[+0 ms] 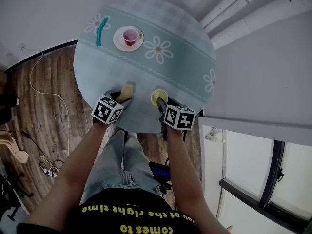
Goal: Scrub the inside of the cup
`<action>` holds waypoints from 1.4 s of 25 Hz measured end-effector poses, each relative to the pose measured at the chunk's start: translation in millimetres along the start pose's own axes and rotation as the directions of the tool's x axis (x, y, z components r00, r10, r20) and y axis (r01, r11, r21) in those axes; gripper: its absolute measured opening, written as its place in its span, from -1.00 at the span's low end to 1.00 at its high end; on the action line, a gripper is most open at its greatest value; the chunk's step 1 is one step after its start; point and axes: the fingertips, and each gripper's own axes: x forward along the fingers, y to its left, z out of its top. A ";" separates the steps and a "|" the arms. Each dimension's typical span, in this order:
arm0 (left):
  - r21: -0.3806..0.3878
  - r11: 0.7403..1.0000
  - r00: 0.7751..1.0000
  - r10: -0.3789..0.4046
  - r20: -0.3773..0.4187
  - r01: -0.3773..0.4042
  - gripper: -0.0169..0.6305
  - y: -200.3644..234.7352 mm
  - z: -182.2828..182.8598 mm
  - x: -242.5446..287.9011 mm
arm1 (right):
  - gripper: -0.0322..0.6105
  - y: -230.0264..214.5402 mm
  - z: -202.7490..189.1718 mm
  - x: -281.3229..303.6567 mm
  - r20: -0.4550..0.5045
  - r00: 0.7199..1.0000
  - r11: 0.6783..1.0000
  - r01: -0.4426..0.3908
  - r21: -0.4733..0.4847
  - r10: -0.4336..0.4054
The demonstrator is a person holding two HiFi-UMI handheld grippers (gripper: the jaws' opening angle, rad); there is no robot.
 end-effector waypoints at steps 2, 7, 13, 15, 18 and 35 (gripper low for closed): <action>-0.002 1.000 1.000 0.000 -0.001 0.000 -0.33 1.7 0.6 -0.7 | -0.35 1.1 2.2 0.7 0.008 1.000 1.000 -0.001 0.000 0.001; 0.000 1.000 1.000 0.001 -0.007 -0.001 -0.29 4.2 0.8 -2.1 | -0.29 1.3 3.7 2.4 0.014 1.000 1.000 -0.012 0.003 0.012; 0.012 1.000 1.000 0.021 -0.001 -0.021 -0.18 5.9 4.1 -5.3 | -0.24 3.8 8.1 0.3 0.028 0.999 1.000 -0.020 0.004 0.019; 0.017 0.999 1.000 0.029 0.003 -0.029 -0.12 6.0 5.6 -6.0 | -0.24 3.0 9.3 -0.8 0.035 0.999 1.000 -0.022 0.004 0.022; 0.019 0.999 0.999 0.041 0.013 -0.042 -0.10 7.7 8.1 -8.9 | -0.23 1.2 12.3 -4.4 0.054 0.998 1.000 -0.019 0.003 0.018; -0.006 0.986 0.963 0.162 0.215 -0.164 -0.14 26.8 49.6 -56.2 | -0.35 -2.0 35.2 -31.0 0.183 0.983 0.999 0.015 -0.044 -0.007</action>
